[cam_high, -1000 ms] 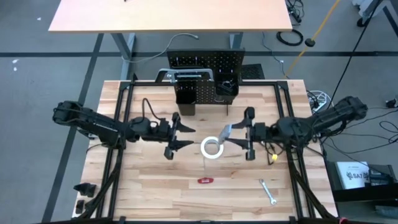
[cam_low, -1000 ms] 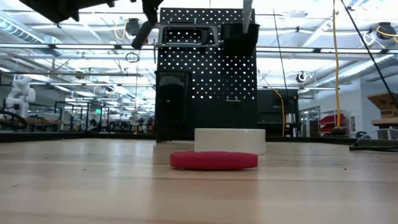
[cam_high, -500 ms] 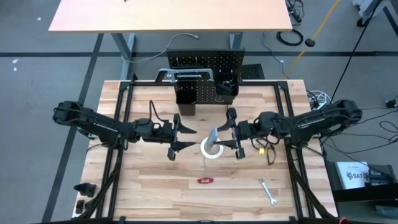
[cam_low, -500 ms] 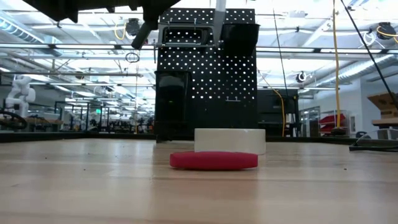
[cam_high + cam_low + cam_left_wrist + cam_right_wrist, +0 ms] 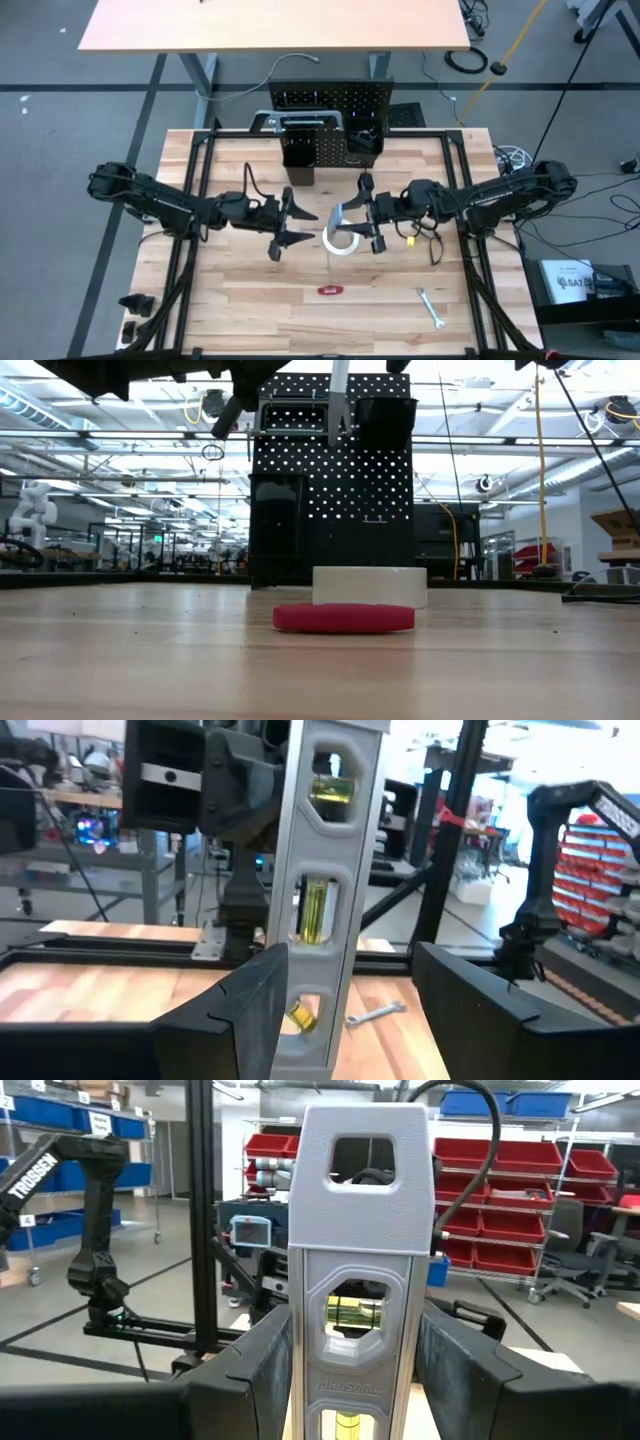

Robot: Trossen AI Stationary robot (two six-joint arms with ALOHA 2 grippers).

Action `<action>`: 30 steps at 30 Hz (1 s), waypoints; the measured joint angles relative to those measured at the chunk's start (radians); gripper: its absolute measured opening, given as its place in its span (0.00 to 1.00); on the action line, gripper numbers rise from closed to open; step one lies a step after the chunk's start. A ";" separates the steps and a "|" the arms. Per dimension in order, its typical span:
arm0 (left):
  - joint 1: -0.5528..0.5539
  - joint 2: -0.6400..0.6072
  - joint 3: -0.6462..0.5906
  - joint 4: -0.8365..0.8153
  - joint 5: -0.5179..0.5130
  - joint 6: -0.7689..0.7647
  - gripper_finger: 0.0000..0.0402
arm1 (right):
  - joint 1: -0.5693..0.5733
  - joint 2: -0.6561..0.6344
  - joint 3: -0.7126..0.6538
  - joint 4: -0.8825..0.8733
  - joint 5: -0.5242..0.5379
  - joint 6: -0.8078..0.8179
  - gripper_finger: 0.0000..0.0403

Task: Hang tools onto peg board
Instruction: Put the gray level into the left black tool bin

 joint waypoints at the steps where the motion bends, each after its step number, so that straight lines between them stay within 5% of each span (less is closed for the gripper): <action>1: 0.001 0.000 0.000 0.004 -0.001 0.000 0.55 | -0.004 0.000 0.000 -0.001 0.000 0.000 0.42; 11: 0.004 0.000 0.018 0.115 0.057 0.093 0.55 | -0.009 0.000 0.000 -0.111 -0.091 0.019 0.42; 20: 0.025 0.000 0.236 -0.227 0.209 0.152 0.55 | -0.009 0.000 0.000 -0.117 -0.337 0.068 0.42; 30: 0.046 0.021 0.314 -0.288 0.335 0.202 0.55 | -0.008 0.007 0.000 -0.111 -0.430 0.125 0.42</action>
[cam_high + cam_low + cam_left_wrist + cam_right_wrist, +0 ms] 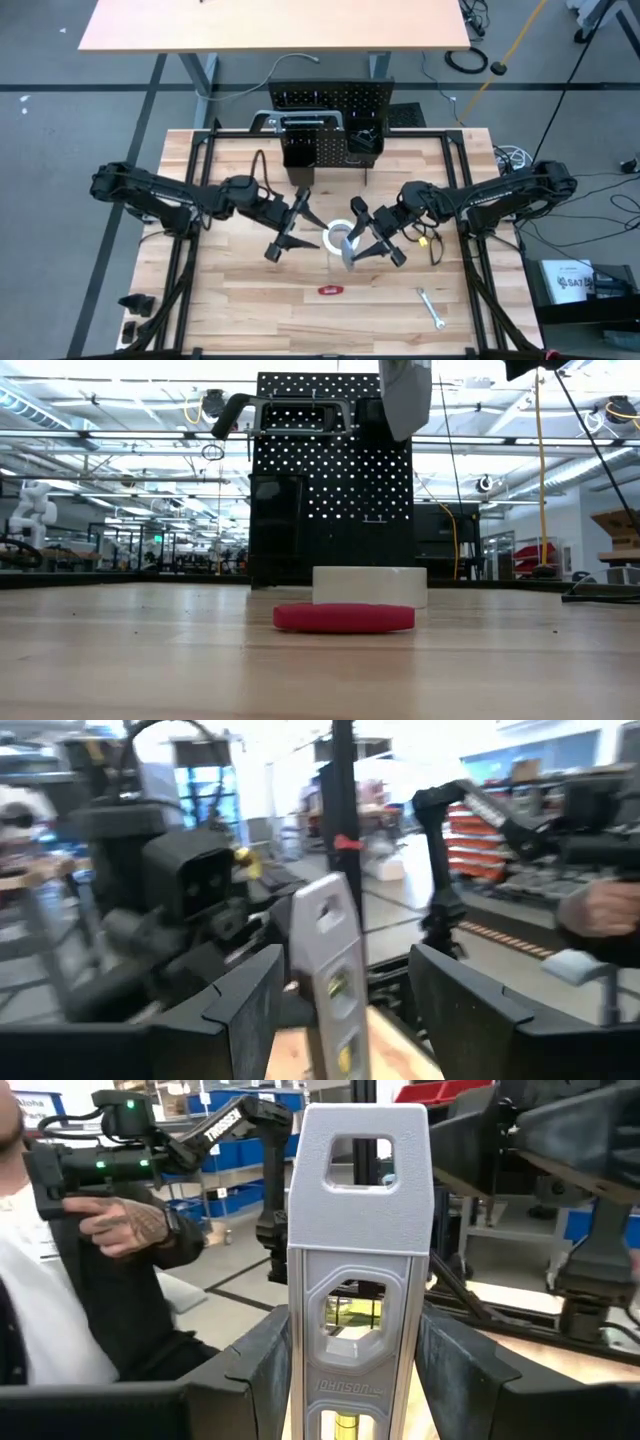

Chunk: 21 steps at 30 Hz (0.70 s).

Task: Hang tools onto peg board
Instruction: Put the gray level into the left black tool bin

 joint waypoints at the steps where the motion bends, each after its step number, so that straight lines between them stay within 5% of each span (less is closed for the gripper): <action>1: 0.002 0.009 0.007 -0.003 0.012 -0.002 0.55 | 0.000 0.005 0.000 0.005 -0.002 0.007 0.42; 21: 0.037 0.232 0.125 0.082 0.277 -0.107 0.55 | 0.007 0.073 0.000 0.096 -0.083 0.049 0.43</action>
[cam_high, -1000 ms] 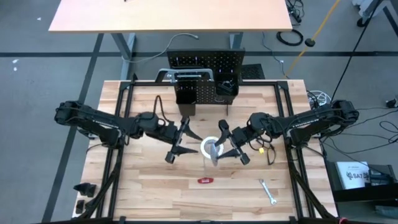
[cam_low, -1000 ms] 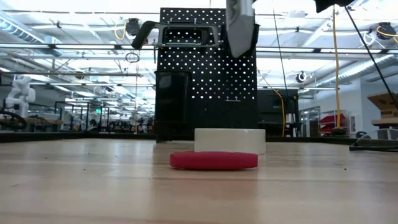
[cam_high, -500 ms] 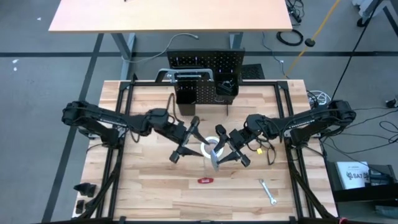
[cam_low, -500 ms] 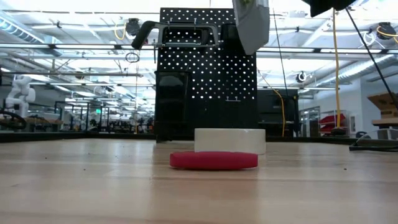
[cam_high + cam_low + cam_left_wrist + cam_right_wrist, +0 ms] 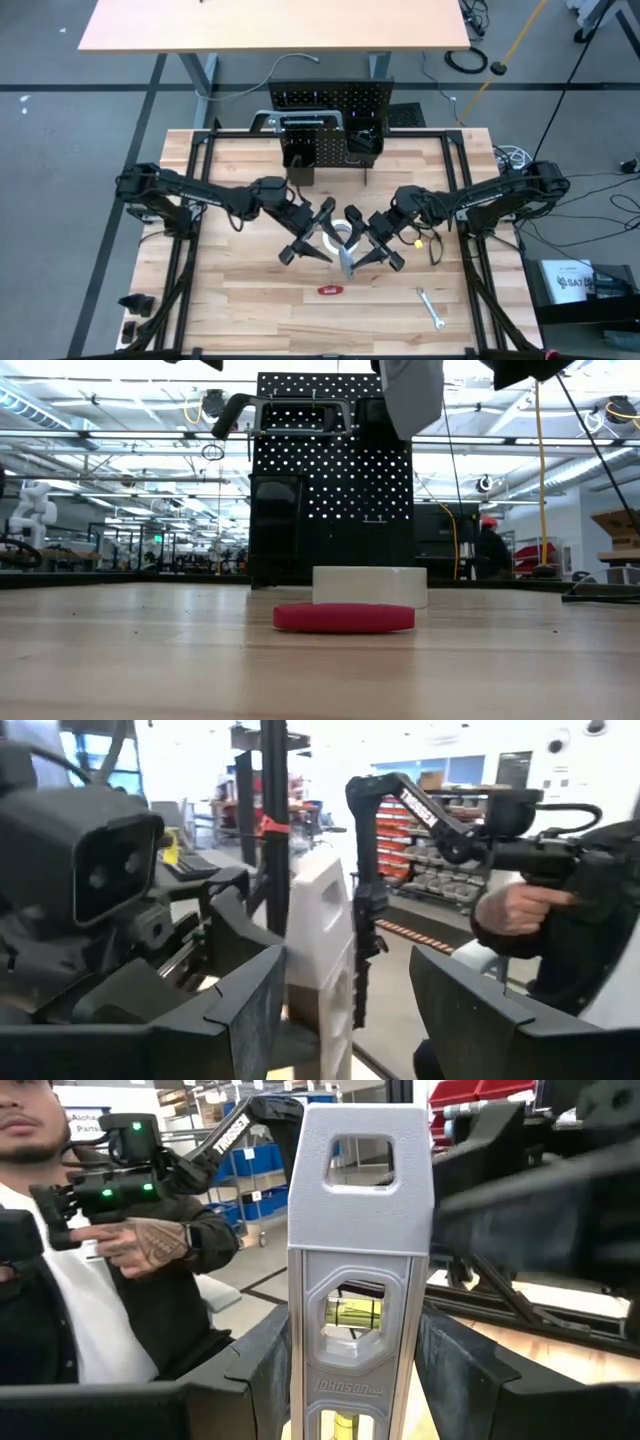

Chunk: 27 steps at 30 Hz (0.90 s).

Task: Hang tools onto peg board
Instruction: Put the gray level into the left black tool bin

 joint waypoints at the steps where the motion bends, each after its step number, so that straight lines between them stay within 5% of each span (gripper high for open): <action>1: 0.000 0.013 0.009 0.001 0.001 -0.001 0.55 | 0.000 0.000 0.000 0.000 0.001 -0.002 0.43; 27: -0.002 0.078 0.086 -0.006 0.039 -0.023 0.55 | -0.023 0.000 -0.001 0.041 0.037 0.013 0.43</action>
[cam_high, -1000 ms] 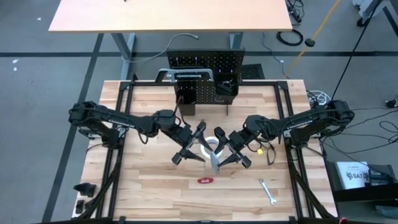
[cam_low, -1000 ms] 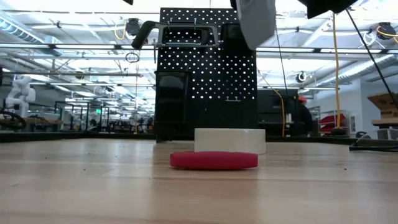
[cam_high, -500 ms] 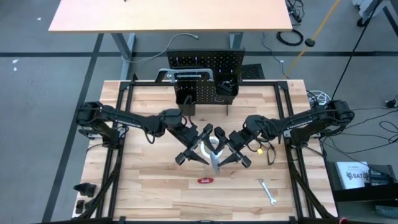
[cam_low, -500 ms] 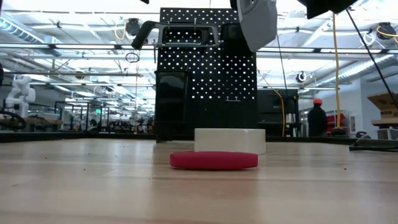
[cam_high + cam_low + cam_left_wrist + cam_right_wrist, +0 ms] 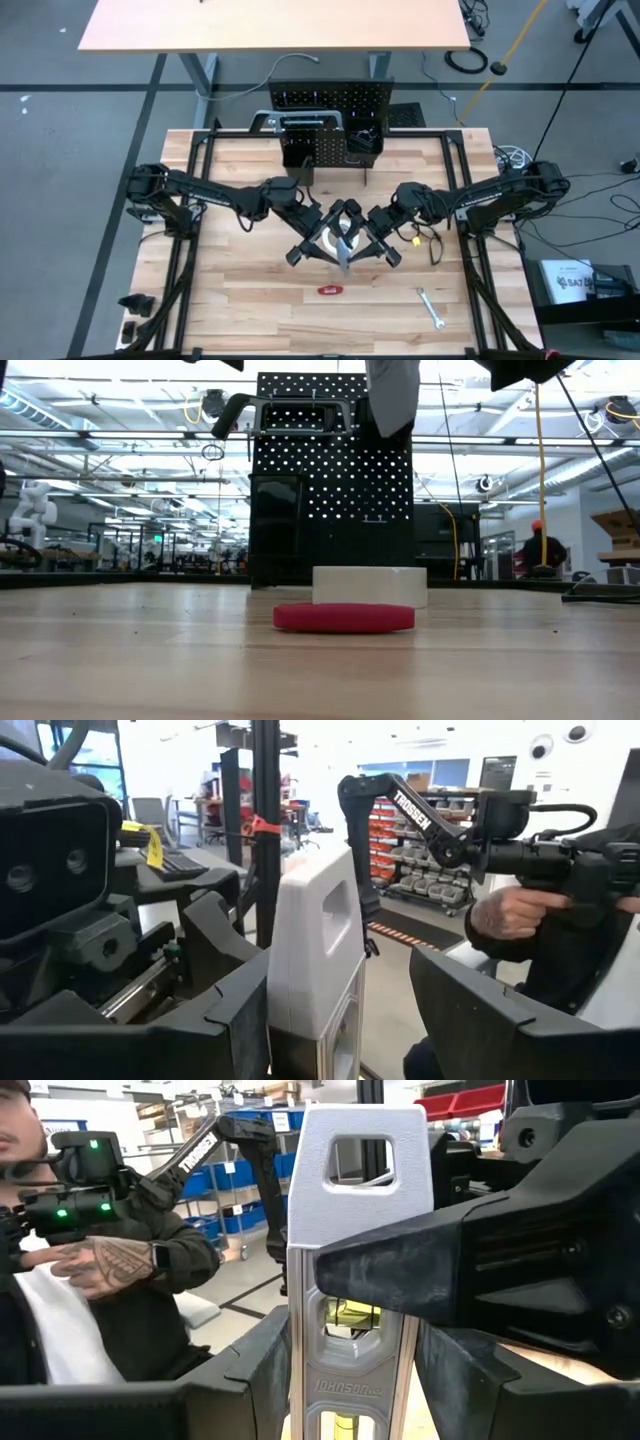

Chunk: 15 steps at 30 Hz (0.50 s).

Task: Hang tools onto peg board
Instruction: Put the gray level into the left black tool bin

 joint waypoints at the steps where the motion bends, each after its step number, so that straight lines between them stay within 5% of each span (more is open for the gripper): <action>1: 0.001 0.000 0.002 -0.004 0.007 0.000 0.54 | 0.000 0.000 0.000 -0.002 0.000 0.000 0.43; 6: 0.004 0.002 0.012 -0.016 0.012 0.007 0.42 | 0.000 0.000 0.000 -0.003 0.000 0.000 0.43; 12: 0.004 0.002 0.013 -0.015 0.029 0.049 0.14 | 0.001 0.000 0.002 -0.005 -0.014 -0.001 0.42; 15: 0.003 0.002 0.013 -0.013 0.032 0.053 0.12 | 0.001 -0.002 0.002 -0.004 -0.018 -0.003 0.42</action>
